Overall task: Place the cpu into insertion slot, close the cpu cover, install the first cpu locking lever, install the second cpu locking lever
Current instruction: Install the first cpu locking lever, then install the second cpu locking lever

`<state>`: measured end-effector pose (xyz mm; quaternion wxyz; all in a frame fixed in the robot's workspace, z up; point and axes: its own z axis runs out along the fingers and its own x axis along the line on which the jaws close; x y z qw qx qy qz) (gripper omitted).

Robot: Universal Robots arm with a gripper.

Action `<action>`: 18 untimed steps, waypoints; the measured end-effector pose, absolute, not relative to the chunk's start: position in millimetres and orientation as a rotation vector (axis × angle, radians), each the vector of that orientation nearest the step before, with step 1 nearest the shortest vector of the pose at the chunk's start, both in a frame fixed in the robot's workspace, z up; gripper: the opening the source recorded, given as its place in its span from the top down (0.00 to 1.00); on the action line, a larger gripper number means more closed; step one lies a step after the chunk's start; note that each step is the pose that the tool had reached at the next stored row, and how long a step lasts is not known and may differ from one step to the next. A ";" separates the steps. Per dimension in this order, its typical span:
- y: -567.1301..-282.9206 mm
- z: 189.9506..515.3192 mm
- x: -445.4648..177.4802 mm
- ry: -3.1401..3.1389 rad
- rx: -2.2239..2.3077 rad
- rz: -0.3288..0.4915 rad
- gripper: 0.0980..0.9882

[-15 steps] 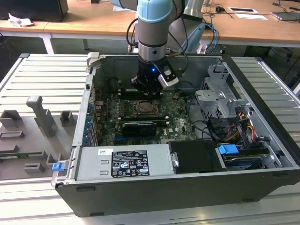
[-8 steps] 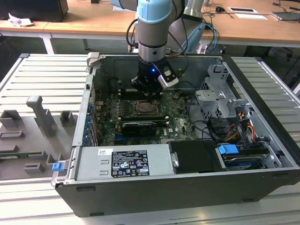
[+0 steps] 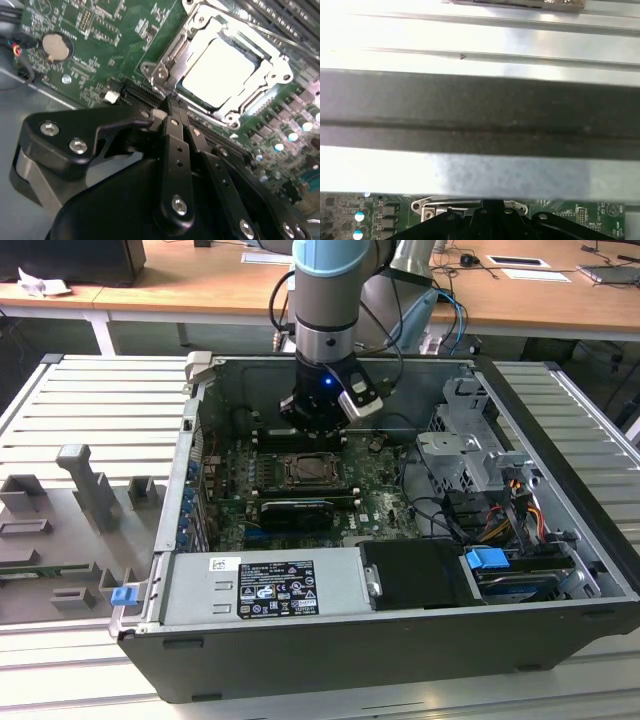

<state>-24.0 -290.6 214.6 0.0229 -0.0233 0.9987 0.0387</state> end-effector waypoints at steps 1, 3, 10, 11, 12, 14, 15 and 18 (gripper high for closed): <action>-291.0 214.6 -24.0 3.093 -0.072 0.120 0.99; -292.1 214.7 -24.0 3.093 -0.072 0.119 0.99; -295.2 214.7 -24.0 3.093 -0.072 0.119 0.99; -295.5 214.6 -24.0 3.093 -0.072 0.120 0.99; -295.9 214.6 -24.1 3.093 -0.072 0.120 0.99; -296.5 214.7 -24.0 3.093 -0.072 0.119 0.99; -296.9 214.7 -24.0 3.093 -0.072 0.119 0.99; -299.0 214.7 -24.0 3.093 -0.072 0.119 0.99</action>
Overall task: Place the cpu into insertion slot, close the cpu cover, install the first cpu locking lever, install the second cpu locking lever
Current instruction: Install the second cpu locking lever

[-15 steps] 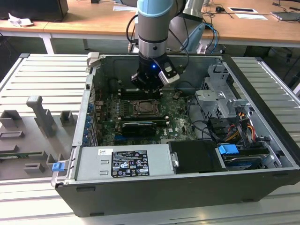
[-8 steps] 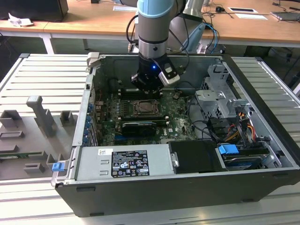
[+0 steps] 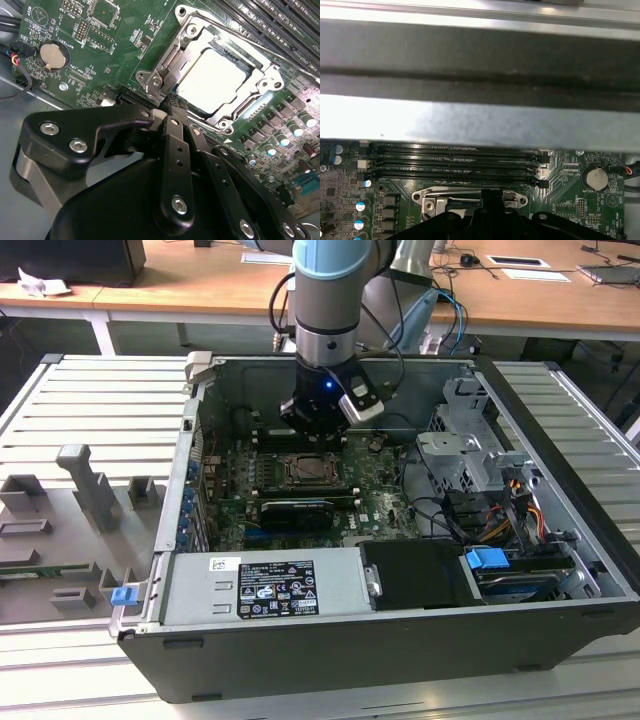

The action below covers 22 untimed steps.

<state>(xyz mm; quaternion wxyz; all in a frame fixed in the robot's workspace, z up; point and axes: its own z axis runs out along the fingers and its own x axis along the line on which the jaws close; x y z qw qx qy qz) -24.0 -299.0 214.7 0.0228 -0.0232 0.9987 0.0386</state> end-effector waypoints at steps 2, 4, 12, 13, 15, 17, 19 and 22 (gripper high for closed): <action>-300.4 214.7 -24.0 3.093 -0.072 0.119 0.99; -301.2 214.7 -24.0 3.093 -0.072 0.119 0.99; -305.2 214.7 -24.0 3.093 -0.072 0.119 0.99; -305.6 214.7 -24.0 3.093 -0.072 0.119 0.99; -306.0 214.7 -24.0 3.093 -0.072 0.119 0.99; -306.7 214.7 -24.0 3.093 -0.072 0.118 0.99; -307.7 214.7 -24.0 3.093 -0.072 0.119 0.99; -308.3 216.5 -24.0 3.093 -0.072 0.118 0.99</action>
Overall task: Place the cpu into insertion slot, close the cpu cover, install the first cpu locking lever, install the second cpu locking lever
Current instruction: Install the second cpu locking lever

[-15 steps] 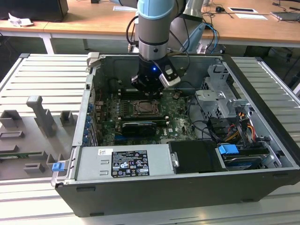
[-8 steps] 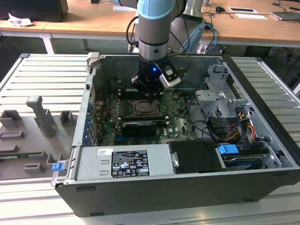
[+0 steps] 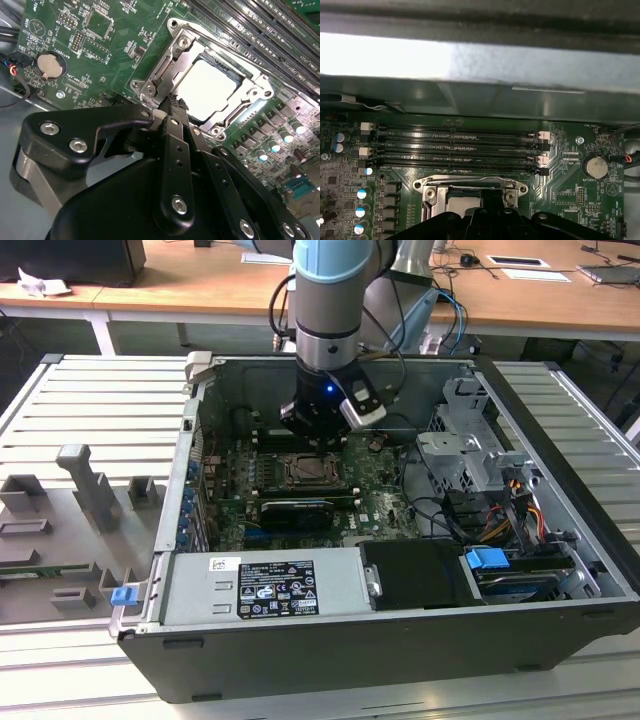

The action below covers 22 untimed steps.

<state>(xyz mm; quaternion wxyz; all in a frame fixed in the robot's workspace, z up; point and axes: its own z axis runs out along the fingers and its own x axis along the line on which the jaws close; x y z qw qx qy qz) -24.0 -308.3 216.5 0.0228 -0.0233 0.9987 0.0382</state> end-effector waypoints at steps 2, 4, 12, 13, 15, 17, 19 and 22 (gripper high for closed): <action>-308.5 219.3 -24.0 3.093 -0.072 0.118 0.99; -308.7 224.4 -23.9 3.093 -0.072 0.118 0.99; -317.6 225.3 -24.0 3.093 -0.072 0.118 0.99; -317.9 227.0 -24.0 3.093 -0.072 0.118 0.99; -318.0 234.1 -24.0 3.093 -0.072 0.119 0.99; -318.0 240.9 -24.0 3.093 -0.072 0.118 0.99; -318.0 247.4 -24.0 3.093 -0.072 0.118 0.99; -319.3 249.7 -24.0 3.093 -0.072 0.118 0.99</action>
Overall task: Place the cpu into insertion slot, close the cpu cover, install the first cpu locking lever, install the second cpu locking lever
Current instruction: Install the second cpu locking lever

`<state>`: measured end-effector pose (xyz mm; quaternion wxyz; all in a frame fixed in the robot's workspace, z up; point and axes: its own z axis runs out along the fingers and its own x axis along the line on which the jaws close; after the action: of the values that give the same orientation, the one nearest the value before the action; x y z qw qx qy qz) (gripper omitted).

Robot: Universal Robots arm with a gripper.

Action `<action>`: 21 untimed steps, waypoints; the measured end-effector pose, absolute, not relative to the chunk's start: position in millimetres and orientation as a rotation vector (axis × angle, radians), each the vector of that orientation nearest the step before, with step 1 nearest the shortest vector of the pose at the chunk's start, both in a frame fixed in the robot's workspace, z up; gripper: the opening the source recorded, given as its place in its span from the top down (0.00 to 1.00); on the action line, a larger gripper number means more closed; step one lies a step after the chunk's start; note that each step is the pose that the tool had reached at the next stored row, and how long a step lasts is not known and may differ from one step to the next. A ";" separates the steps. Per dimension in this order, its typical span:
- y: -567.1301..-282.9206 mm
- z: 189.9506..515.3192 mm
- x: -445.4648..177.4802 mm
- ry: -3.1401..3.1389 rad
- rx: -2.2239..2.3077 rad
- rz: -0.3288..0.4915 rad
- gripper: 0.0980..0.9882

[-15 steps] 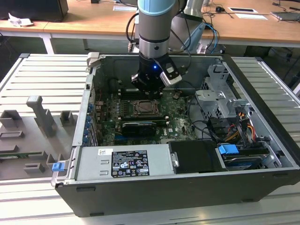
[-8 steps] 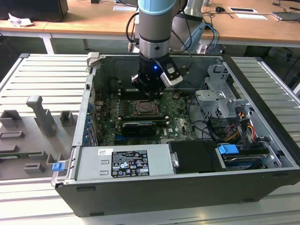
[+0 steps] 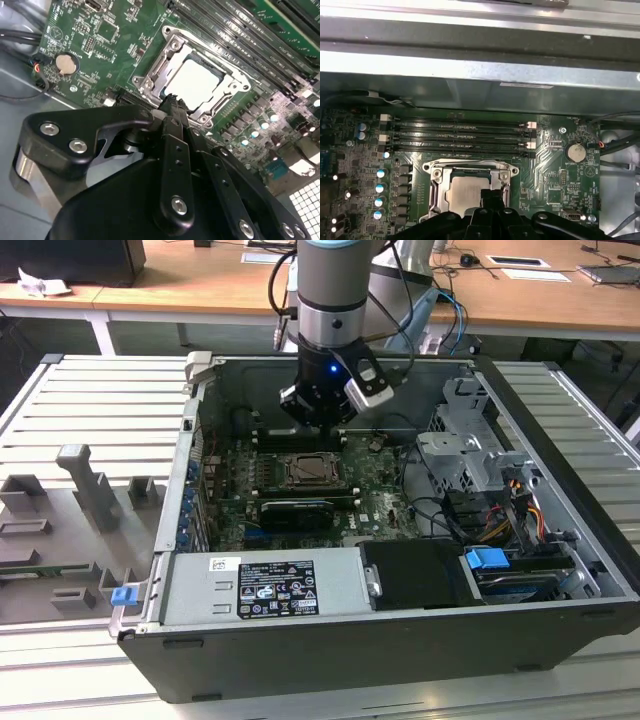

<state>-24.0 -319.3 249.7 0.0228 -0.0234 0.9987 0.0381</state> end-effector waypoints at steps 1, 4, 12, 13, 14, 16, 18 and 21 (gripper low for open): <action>-321.7 249.7 -24.0 3.093 -0.072 0.118 0.99; -330.4 249.7 -24.3 3.093 -0.072 0.118 0.99; -338.8 257.7 -24.3 3.093 -0.072 0.117 0.99; -342.8 257.8 -24.4 3.093 -0.072 0.117 0.99; -345.7 257.8 -24.4 3.093 -0.072 0.117 0.99; -352.4 257.7 -24.4 3.093 -0.072 0.120 0.99; -358.2 257.7 -24.4 3.093 -0.072 0.122 0.99; -364.4 257.5 -24.4 3.093 -0.072 0.123 0.99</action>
<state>-24.4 -364.4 257.5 0.0228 -0.0232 0.9987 0.0398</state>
